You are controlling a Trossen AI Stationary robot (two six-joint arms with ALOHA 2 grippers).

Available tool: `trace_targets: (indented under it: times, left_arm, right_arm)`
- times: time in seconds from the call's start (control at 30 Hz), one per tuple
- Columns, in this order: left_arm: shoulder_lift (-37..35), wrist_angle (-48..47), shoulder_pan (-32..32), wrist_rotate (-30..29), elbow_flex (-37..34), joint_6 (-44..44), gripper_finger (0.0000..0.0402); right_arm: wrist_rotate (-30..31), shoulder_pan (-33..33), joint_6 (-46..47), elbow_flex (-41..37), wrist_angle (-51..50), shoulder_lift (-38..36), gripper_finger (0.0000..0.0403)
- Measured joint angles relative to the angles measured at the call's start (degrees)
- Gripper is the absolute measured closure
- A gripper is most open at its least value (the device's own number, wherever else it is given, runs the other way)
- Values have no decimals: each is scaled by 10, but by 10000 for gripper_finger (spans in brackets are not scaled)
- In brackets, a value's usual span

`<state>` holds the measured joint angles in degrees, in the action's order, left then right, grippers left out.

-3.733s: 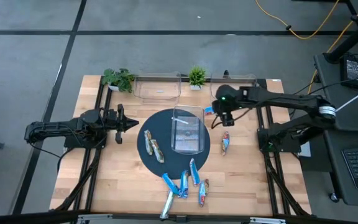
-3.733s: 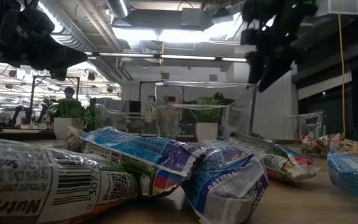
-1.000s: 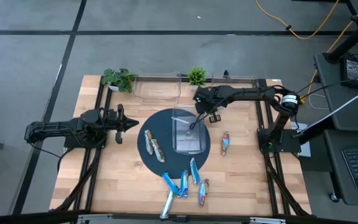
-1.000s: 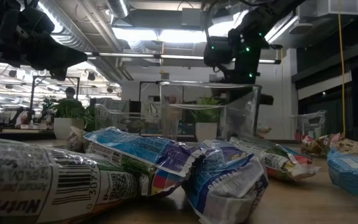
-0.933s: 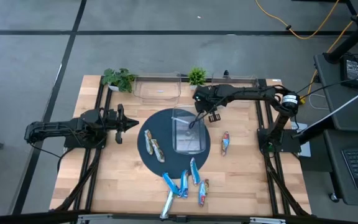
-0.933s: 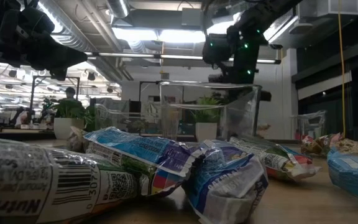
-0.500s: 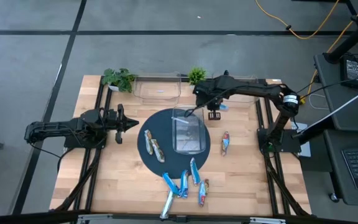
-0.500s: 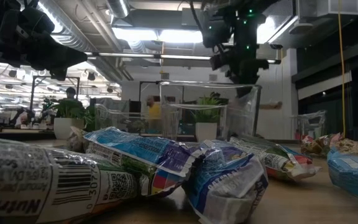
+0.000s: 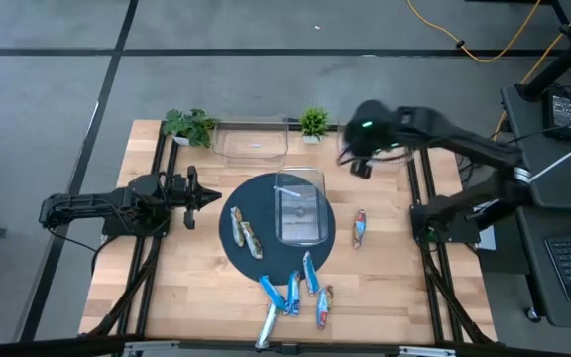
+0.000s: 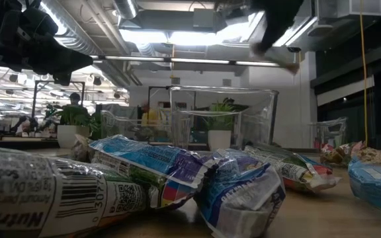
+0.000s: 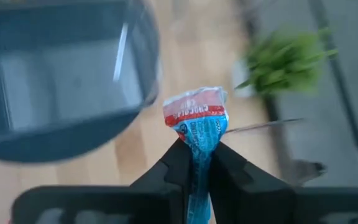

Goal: Pick and place Granola Bars by type
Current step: Put the red granola bar into the top right transparent bin

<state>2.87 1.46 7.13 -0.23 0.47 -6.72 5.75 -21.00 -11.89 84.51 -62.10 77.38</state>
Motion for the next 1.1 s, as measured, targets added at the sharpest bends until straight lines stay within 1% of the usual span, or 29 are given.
trace_targets:
  times: [0.1, 0.2, 0.33, 0.43, 0.63, 0.7, 0.77, 0.87, 0.97, 1.1]
  left_arm:
    - [0, 0, 0, 0, 0, 0, 390]
    - [0, 0, 0, 0, 0, 0, 389]
    - [0, 0, 0, 0, 0, 0, 391]
    - [0, 0, 0, 0, 0, 0, 390]
    - [0, 0, 0, 0, 0, 0, 391]
    - [0, 0, 0, 0, 0, 0, 391]
    - [0, 0, 0, 0, 0, 0, 390]
    - [0, 0, 0, 0, 0, 0, 389]
    - [0, 0, 0, 0, 0, 0, 390]
    - [0, 0, 0, 0, 0, 0, 391]
  right_arm:
    - [2, -20, 18, 16, 13, -57, 357]
    - [2, -48, 28, 49, 11, -92, 357]
    - [6, -89, 21, 89, 11, -104, 357]
    - [6, -127, -5, 100, 6, -104, 357]
    - [4, -235, -81, 97, -25, -66, 357]
    - [-9, -269, -103, 97, -30, -46, 357]
    - [-36, -298, -112, 97, -37, -25, 357]
    - [-80, -325, -115, 97, -63, 5, 357]
    - [-95, -337, -129, 94, -95, 30, 357]
    - [-108, -341, -137, 48, -65, 37, 357]
